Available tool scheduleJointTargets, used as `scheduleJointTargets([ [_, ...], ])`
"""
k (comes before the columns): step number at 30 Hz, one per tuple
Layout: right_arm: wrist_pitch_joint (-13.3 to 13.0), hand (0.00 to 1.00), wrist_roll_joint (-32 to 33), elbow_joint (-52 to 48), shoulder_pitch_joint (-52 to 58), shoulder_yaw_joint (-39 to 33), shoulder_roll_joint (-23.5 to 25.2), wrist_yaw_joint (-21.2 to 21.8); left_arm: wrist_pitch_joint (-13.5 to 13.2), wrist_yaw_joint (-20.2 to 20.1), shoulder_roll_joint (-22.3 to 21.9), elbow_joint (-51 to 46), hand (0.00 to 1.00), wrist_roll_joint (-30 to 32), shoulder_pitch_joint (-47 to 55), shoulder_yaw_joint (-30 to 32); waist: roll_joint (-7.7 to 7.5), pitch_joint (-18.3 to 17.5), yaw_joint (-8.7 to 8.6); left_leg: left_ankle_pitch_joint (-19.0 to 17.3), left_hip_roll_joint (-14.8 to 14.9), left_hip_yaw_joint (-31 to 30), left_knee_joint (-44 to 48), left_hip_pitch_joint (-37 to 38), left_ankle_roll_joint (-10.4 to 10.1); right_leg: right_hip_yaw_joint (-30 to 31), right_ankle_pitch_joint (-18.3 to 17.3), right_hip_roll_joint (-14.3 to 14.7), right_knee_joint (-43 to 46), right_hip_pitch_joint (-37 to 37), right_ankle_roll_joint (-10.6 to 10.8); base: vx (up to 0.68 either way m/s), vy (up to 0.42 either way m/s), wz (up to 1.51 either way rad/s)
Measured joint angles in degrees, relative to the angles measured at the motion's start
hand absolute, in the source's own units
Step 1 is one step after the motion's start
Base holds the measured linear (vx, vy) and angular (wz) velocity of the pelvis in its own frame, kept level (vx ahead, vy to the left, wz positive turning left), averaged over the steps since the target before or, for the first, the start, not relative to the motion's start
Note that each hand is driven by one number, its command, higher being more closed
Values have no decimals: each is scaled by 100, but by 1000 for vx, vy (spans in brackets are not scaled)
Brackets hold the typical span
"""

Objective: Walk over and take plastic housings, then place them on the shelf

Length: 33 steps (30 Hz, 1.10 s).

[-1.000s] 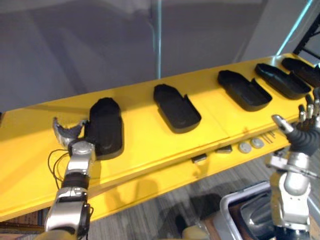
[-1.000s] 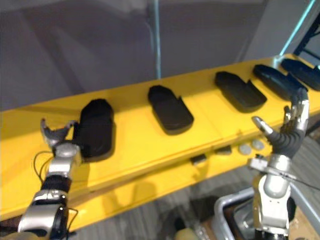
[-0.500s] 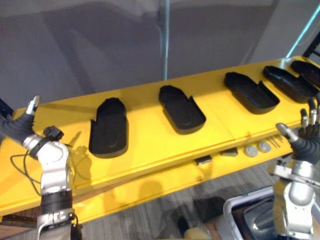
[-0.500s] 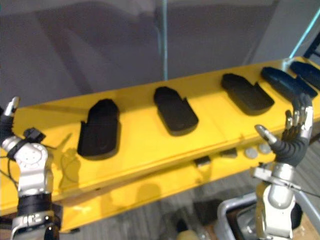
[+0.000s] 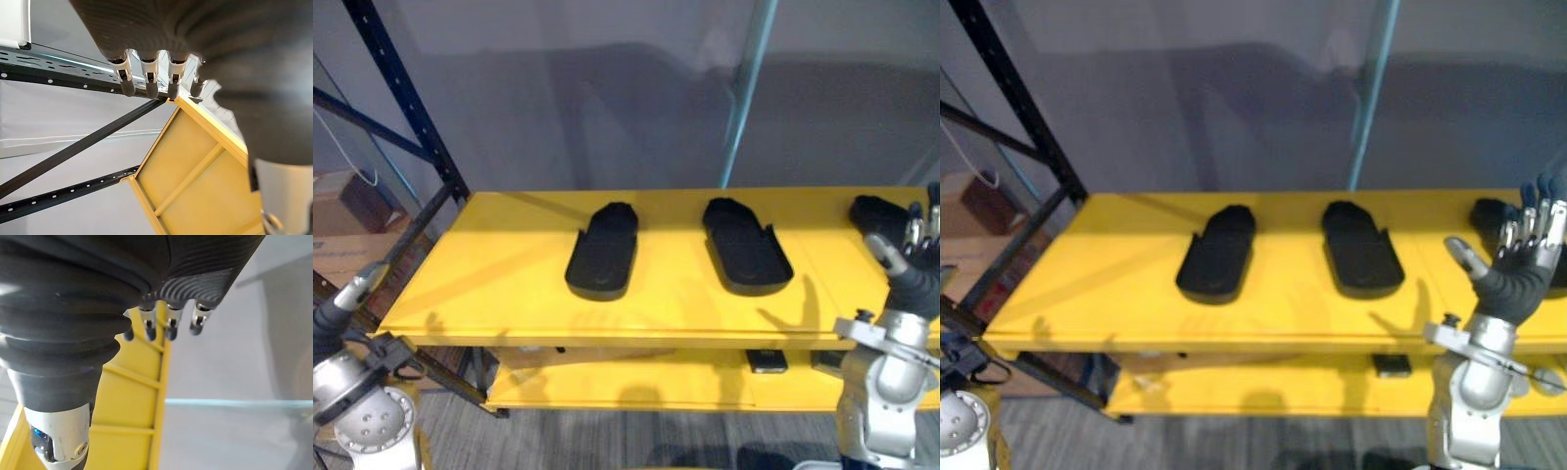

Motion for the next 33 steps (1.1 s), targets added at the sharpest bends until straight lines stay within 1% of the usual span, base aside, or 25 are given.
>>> scheduleJointTargets([
  [4, 0, 0, 0, 0, 1, -3, 1, 1, 0, -6, -9, -110, 0, 2, 0, -14, -39, 27, 2, 0, -3, 1, -5, -5, 0, -2, -3, -6, -1, -9, 2, 0, 0, 0],
  [5, 1, 0, 1, 0, 1, -11, 10, 1, -2, -57, -45, -180, 0, 4, 0, -39, -61, 48, 8, 0, -5, 7, -7, -6, 0, -2, -5, -10, -9, -30, 6, -23, 8, -7],
  [7, 5, 0, 0, -1, -4, -11, 50, 11, -3, -170, -216, -299, 0, 5, 7, -66, -98, 63, 73, 0, 2, 110, -26, -14, 1, -37, -53, -30, -48, -108, 22, -18, 17, -22],
  [9, 62, 0, -3, -2, -8, -12, 115, 11, -2, -438, -400, -370, 0, 9, 49, -185, -155, 112, 163, -2, 3, 261, -39, -23, 3, -336, 3, -131, -46, -189, 54, 18, 28, -32],
  [10, 121, 0, -10, -16, -9, -37, 138, 7, 41, -717, -459, -373, 0, 12, 95, -294, -178, 130, 170, -2, -5, 293, -45, -41, 3, -383, 98, -159, 1, -205, 74, 30, 20, -17],
  [11, 157, 0, -10, -19, -12, -62, 139, 7, 76, -877, -465, -374, 0, 12, 120, -341, -188, 146, 172, -2, -14, 293, -45, -59, 4, -395, 108, -172, 2, -220, 79, 27, 23, -8],
  [13, 207, 0, -5, -20, -59, -233, 139, 7, 328, -1506, -447, -367, 0, -19, 262, -349, -240, 226, 159, -26, -41, 418, -29, -108, 40, -339, 188, -209, 4, -327, 143, 5, 39, -18],
  [14, 224, 0, -5, -20, -69, -277, 138, 5, 401, -1634, -447, -350, 0, -31, 294, -350, -244, 243, 161, -37, -51, 435, -19, -107, 52, -335, 193, -220, 4, -327, 151, 13, 43, -22],
  [15, 262, 0, -5, -20, -79, -349, 138, 2, 545, -1842, -445, -264, 0, -158, 300, -351, -259, 249, 155, -58, -63, 470, -14, -92, 67, -337, 197, -235, 4, -327, 159, 12, 38, -18],
  [16, 292, 0, -6, -20, -111, -369, 139, 4, 707, -1910, -436, -161, 0, -266, 287, -340, -272, 254, 159, -88, -63, 548, 0, -81, 85, -337, 203, -245, 3, -331, 170, 6, 37, -21],
  [17, 302, 0, -6, -20, -131, -368, 139, 8, 767, -1920, -432, -95, 0, -339, 287, -333, -275, 257, 160, -103, -62, 582, 6, -83, 89, -340, 205, -250, 4, -331, 174, 10, 29, -20],
  [18, 318, 0, -10, -20, -147, -370, 139, 8, 884, -1928, -431, 18, 0, -472, 282, -334, -277, 257, 156, -123, -61, 610, 11, -78, 84, -347, 204, -255, 4, -329, 176, 19, 19, -13],
  [19, 327, 0, -15, -19, -148, -370, 139, 7, 942, -1926, -431, 122, 0, -474, 271, -335, -282, 260, 152, -135, -54, 662, 11, -65, 78, -349, 205, -253, 4, -329, 176, 31, 14, -9],
  [21, 369, 0, -15, -18, -149, -370, 139, 2, 960, -1913, -431, 230, 0, -616, 257, -337, -279, 262, 149, -146, -40, 739, 11, -31, 62, -350, 206, -248, 5, -311, 176, 35, 4, -7],
  [25, 380, 0, -17, 14, -160, -367, 139, -15, 986, -1843, -424, 455, 0, -683, 56, -337, -272, 262, 153, -202, -8, 903, 43, -6, 42, -354, 206, -239, 6, -288, 176, 22, 3, -7],
  [29, 376, 0, -137, 69, -179, -366, 137, -52, 1130, -1789, -197, 938, 0, -708, -185, -374, -265, 254, 122, -279, 17, 1040, 140, -7, 30, -346, 206, -238, 6, -274, 175, 10, 6, -7],
  [30, 376, 0, -138, 106, -189, -366, 137, -98, 1158, -1810, -113, 1118, 0, -854, -271, -440, -258, 240, 107, -293, 17, 1055, 157, -7, 31, -346, 207, -240, 6, -271, 175, 17, 9, -4],
  [32, 376, 0, -137, 134, -193, -367, 133, -155, 1264, -1907, 4, 1362, 0, -923, -393, -564, -249, 212, 78, -303, 18, 1098, 174, -7, 19, -348, 209, -242, 6, -267, 175, 8, 4, -2],
  [33, 376, 0, -133, 135, -215, -367, 126, -154, 1438, -2096, 37, 1474, 0, -1042, -466, -566, -244, 209, 43, -310, 32, 1208, 192, -6, 8, -344, 210, -242, 6, -265, 175, 11, 3, -4],
])
